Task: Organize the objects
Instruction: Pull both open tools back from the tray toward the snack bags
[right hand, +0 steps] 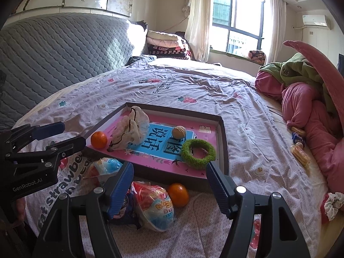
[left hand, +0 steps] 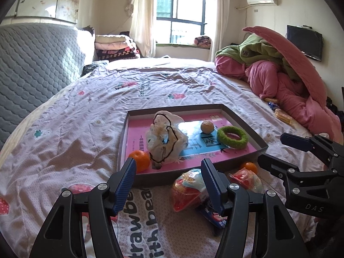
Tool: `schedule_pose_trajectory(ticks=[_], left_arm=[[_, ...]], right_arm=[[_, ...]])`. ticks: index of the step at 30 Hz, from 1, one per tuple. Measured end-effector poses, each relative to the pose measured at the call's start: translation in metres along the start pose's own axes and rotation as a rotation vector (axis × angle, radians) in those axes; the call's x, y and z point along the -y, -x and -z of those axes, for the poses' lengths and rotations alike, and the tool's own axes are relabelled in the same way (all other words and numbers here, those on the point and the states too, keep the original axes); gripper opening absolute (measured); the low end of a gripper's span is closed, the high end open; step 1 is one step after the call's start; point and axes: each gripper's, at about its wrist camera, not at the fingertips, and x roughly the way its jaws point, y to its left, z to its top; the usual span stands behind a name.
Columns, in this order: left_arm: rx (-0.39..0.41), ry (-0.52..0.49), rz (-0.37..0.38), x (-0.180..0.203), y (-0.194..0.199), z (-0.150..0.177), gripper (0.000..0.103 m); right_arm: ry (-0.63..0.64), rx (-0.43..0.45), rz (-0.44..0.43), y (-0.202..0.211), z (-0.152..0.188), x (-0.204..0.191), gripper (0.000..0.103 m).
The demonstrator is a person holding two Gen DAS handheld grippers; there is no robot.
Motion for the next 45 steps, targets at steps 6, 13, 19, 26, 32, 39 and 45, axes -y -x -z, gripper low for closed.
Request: schedule_pose_trajectory(ticks=[6, 13, 19, 26, 32, 39, 45], left_arm=[[-0.008, -0.021, 0.013, 0.007, 0.002, 0.006, 0.064], [-0.032, -0.052, 0.019, 0.012, -0.001, 0.014, 0.065], [-0.061, -0.066, 0.030, 0.015, -0.005, 0.020, 0.065], [-0.090, -0.072, 0.044, 0.018, -0.009, 0.027, 0.065], [-0.105, -0.093, 0.065, 0.026, -0.010, 0.032, 0.065], [-0.117, -0.123, 0.061, 0.032, -0.013, 0.038, 0.065], [-0.133, -0.125, 0.050, 0.030, -0.020, 0.039, 0.065]], right_arm=[[0.003, -0.002, -0.001, 0.004, 0.007, -0.001, 0.070], [0.008, -0.023, -0.007, 0.004, 0.013, -0.001, 0.074], [0.022, -0.046, -0.002, 0.002, 0.021, -0.001, 0.074], [0.024, -0.070, -0.007, -0.001, 0.029, 0.002, 0.074], [0.026, -0.089, -0.005, -0.003, 0.035, 0.005, 0.074], [0.033, -0.109, -0.004, -0.006, 0.041, 0.006, 0.074], [0.035, -0.125, -0.014, -0.009, 0.045, 0.006, 0.074]])
